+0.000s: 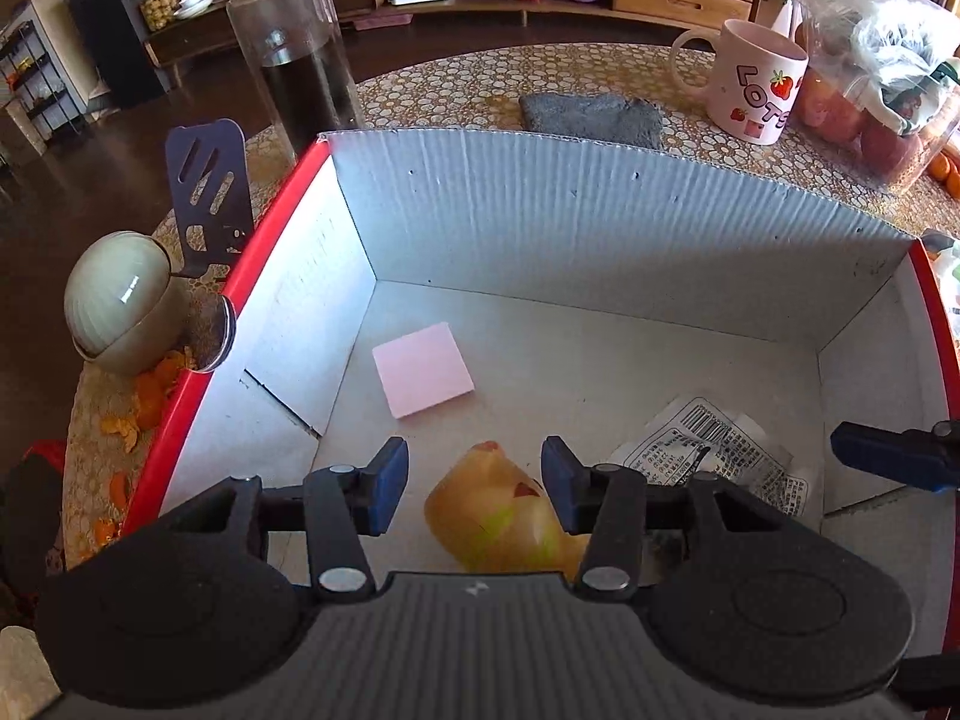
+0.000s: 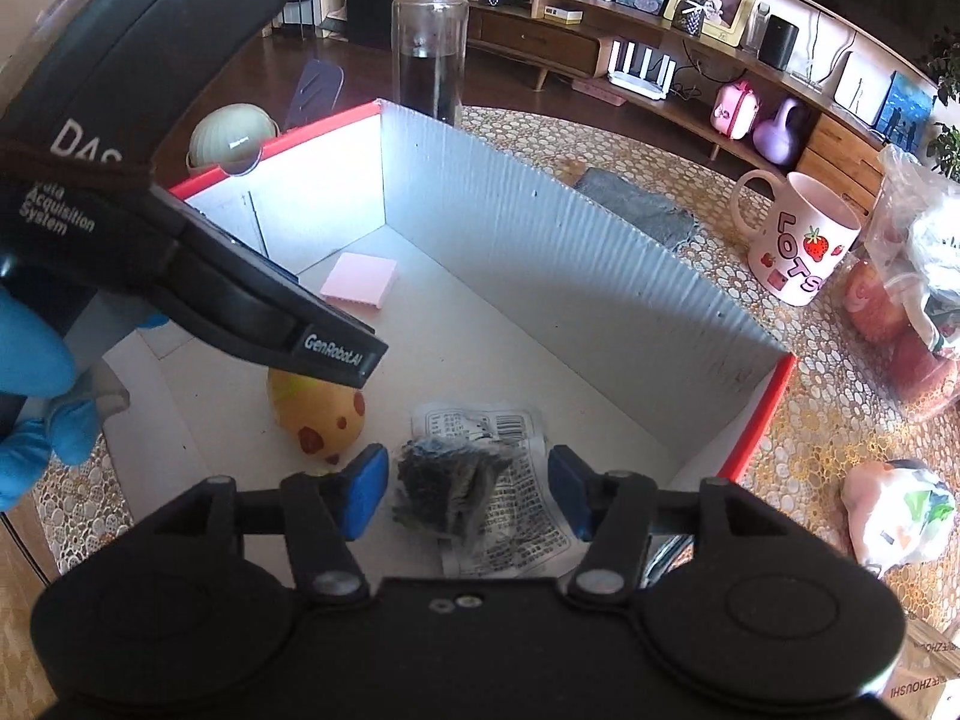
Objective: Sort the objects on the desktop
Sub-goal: 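Open left tool to drop the pink block while right tool releases the black bag in the box, then withdraw both open tools from the box back over the table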
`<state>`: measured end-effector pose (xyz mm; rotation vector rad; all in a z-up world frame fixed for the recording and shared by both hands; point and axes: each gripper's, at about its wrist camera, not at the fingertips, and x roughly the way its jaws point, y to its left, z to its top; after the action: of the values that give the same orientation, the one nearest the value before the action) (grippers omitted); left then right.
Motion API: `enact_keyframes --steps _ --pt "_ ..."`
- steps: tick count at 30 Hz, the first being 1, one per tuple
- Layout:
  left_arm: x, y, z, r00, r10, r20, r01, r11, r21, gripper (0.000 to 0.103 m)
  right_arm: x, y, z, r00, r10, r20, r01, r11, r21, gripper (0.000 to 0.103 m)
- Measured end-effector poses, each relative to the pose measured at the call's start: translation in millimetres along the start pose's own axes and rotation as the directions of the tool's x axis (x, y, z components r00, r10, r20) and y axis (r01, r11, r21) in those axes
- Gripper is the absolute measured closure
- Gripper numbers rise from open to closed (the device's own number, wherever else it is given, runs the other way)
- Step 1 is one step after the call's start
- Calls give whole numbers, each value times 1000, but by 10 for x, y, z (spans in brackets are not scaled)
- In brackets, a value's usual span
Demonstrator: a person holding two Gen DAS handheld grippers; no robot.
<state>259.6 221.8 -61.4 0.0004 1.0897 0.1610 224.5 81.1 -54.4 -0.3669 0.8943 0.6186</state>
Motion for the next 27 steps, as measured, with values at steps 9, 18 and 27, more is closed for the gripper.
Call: enact_keyframes --steps 9,18,27 --pt "-165 51 -26 1000 -6 28 7 999 -50 38 -254 -55 -39 998 34 46 -35 999 13 33" --pt "-385 -10 -102 998 11 61 -7 998 -58 38 -605 -108 -139 993 52 104 -56 998 27 28" --pt "-699 -185 -269 995 1 103 5 999 -54 38 -983 -216 -255 986 48 158 -55 998 43 26"
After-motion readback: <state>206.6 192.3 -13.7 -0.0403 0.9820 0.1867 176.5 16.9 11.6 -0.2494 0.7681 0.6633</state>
